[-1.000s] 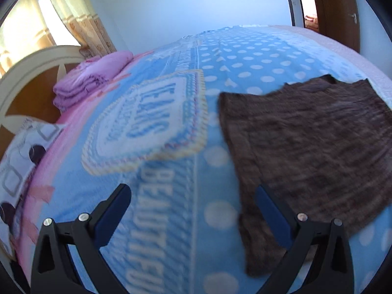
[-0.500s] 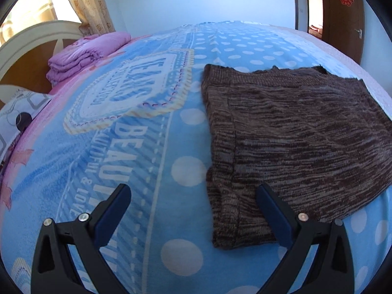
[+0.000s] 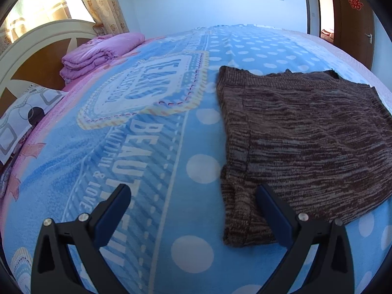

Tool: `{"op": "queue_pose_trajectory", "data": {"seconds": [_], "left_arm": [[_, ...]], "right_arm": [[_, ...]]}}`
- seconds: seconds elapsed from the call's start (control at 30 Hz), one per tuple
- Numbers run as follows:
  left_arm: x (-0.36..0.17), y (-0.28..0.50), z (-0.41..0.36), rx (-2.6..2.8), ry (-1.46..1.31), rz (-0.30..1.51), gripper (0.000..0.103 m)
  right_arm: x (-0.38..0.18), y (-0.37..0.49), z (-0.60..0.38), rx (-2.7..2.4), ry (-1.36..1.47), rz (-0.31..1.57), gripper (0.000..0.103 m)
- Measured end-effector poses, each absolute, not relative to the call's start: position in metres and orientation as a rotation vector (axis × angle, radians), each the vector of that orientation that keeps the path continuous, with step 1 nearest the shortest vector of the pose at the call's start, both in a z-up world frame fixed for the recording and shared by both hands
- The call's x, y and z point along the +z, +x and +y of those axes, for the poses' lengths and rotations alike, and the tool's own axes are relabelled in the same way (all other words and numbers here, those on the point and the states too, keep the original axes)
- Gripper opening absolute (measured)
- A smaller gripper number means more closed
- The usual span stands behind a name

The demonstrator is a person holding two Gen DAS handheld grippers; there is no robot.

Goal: Fold small clothes

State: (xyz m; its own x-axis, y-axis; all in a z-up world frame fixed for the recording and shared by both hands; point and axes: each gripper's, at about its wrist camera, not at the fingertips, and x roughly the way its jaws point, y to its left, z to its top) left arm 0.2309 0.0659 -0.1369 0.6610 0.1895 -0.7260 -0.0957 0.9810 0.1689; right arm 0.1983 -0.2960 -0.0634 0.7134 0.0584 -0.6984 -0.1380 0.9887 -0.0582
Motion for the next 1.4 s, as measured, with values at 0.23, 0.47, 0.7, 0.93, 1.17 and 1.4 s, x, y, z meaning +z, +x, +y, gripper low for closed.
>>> {"op": "queue_pose_trajectory", "data": {"seconds": [0.23,0.47,0.7,0.93,1.17,1.4], "left_arm": [[-0.136,0.229,0.062,0.18,0.156,0.818,0.103],[-0.141,0.226,0.073,0.145,0.071,0.872,0.103],[-0.144,0.215,0.077,0.125,0.024,0.883,0.103],[-0.143,0.207,0.078,0.119,0.004,0.873,0.103],[-0.14,0.197,0.083,0.088,-0.034,0.863,0.103],[-0.139,0.184,0.085,0.056,-0.027,0.877,0.103]], "right_arm": [[-0.091,0.249,-0.235,0.198,-0.102,0.847,0.053],[-0.12,0.227,-0.226,0.151,-0.124,0.858,0.054],[-0.122,0.213,-0.23,0.13,-0.131,0.854,0.054],[-0.121,0.207,-0.224,0.095,-0.162,0.834,0.058],[-0.118,0.195,-0.225,0.082,-0.144,0.812,0.06],[-0.115,0.174,-0.218,0.087,-0.19,0.78,0.062]]}}
